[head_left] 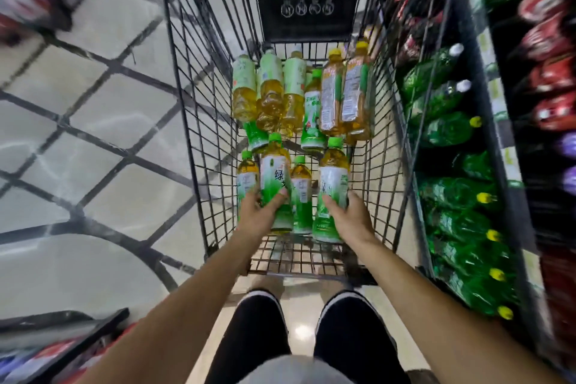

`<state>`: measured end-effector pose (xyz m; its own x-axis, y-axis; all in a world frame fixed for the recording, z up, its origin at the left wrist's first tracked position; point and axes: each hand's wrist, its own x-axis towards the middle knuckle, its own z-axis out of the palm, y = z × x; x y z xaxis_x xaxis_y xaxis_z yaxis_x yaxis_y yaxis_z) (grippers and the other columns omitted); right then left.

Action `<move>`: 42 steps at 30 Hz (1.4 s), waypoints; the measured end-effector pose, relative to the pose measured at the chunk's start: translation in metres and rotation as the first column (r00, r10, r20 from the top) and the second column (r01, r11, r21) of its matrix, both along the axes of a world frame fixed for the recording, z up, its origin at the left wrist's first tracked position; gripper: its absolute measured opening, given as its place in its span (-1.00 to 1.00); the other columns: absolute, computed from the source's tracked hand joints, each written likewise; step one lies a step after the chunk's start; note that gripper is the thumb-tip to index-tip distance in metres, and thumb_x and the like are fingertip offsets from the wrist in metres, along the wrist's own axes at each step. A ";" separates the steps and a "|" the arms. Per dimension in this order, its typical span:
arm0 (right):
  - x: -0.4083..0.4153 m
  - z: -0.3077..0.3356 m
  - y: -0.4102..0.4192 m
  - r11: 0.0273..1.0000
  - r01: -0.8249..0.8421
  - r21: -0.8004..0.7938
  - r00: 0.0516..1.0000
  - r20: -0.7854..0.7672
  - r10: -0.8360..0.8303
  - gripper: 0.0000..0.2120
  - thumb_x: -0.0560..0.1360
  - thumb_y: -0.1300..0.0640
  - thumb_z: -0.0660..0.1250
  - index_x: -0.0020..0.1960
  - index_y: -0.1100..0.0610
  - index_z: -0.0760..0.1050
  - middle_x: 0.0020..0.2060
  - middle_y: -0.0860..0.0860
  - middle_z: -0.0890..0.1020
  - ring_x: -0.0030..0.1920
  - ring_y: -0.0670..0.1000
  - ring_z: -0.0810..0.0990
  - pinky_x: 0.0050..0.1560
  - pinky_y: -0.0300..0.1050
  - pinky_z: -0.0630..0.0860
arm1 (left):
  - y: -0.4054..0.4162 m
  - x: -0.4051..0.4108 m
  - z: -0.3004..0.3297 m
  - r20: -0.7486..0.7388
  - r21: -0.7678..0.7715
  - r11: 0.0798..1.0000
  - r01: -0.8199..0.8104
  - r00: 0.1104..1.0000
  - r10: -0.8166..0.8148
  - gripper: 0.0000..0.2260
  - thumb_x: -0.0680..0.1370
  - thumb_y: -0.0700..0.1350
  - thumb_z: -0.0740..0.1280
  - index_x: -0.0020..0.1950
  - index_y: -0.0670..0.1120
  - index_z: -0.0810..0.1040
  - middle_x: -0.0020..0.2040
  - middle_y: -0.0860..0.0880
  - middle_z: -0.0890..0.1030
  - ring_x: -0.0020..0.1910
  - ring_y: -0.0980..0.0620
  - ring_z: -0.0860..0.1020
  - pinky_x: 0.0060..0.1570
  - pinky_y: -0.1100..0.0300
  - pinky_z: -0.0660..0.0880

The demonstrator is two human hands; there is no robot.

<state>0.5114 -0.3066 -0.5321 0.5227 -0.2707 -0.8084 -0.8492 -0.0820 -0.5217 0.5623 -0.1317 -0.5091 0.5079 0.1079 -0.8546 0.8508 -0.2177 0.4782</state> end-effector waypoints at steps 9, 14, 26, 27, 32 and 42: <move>-0.028 0.202 0.001 0.998 0.062 0.008 0.945 0.322 -0.061 -0.72 0.56 -0.05 0.41 0.23 0.01 0.56 0.03 -0.14 0.70 0.07 -0.14 0.66 0.03 -0.28 0.53 | 0.030 0.000 0.182 0.263 -0.243 0.970 0.034 0.964 0.032 -0.40 0.33 0.04 0.65 0.31 -0.07 0.58 0.20 -0.14 0.67 0.15 -0.10 0.68 0.12 -0.08 0.63; -0.069 0.275 0.025 0.968 0.227 0.104 0.858 0.449 -0.249 -0.72 0.54 -0.02 0.45 0.23 -0.05 0.55 0.11 -0.22 0.68 0.17 -0.20 0.63 0.29 -0.14 0.53 | 0.055 -0.007 0.234 0.371 -0.360 0.910 0.206 0.926 -0.063 -0.47 0.32 -0.12 0.64 0.25 -0.18 0.60 0.18 -0.18 0.69 0.21 -0.14 0.64 0.21 0.01 0.58; -0.205 0.374 0.116 0.780 0.587 0.218 0.524 0.632 -0.571 -0.72 0.58 0.30 0.33 0.22 0.02 0.53 -0.09 -0.24 0.74 -0.03 -0.27 0.68 -0.13 -0.42 0.54 | 0.092 -0.065 0.317 0.554 -0.425 0.677 0.601 0.764 -0.331 0.12 0.06 0.18 0.73 0.53 -0.07 0.36 0.16 0.31 0.55 0.14 0.41 0.52 0.23 0.20 0.40; -0.222 0.381 0.118 0.754 0.617 0.224 0.489 0.642 -0.591 -0.72 0.58 0.32 0.32 0.19 0.00 0.52 -0.12 -0.24 0.73 -0.07 -0.29 0.68 -0.16 -0.43 0.54 | 0.088 -0.077 0.329 0.582 -0.414 0.636 0.651 0.727 -0.366 0.12 0.02 0.26 0.71 0.50 -0.03 0.41 0.18 0.32 0.58 0.19 0.38 0.53 0.22 0.21 0.42; -0.319 0.420 0.127 0.658 0.723 0.209 0.355 0.704 -0.615 -0.72 0.59 0.38 0.28 0.18 0.07 0.52 -0.15 -0.18 0.75 -0.13 -0.25 0.70 -0.18 -0.40 0.55 | 0.065 -0.148 0.377 0.667 -0.387 0.458 0.801 0.586 -0.460 -0.29 0.17 0.25 0.67 0.27 0.13 0.58 0.22 0.17 0.66 0.26 0.06 0.61 0.32 0.00 0.47; -0.596 0.515 0.156 0.449 0.891 0.068 0.146 0.893 -0.426 -0.65 0.57 0.27 0.32 0.28 -0.03 0.48 0.00 -0.34 0.70 0.04 -0.31 0.65 -0.06 -0.43 0.54 | 0.018 -0.404 0.485 0.812 -0.408 0.038 0.912 0.382 -0.442 -0.24 0.15 0.23 0.68 0.29 0.01 0.63 0.22 -0.04 0.70 0.23 -0.10 0.65 0.29 -0.18 0.52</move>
<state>-0.0843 -0.1506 -0.0174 0.1824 -0.9792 0.0884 0.0266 -0.0850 -0.9960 0.1579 -0.1141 -0.0237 0.1644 -0.9863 0.0116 0.1979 0.0445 0.9792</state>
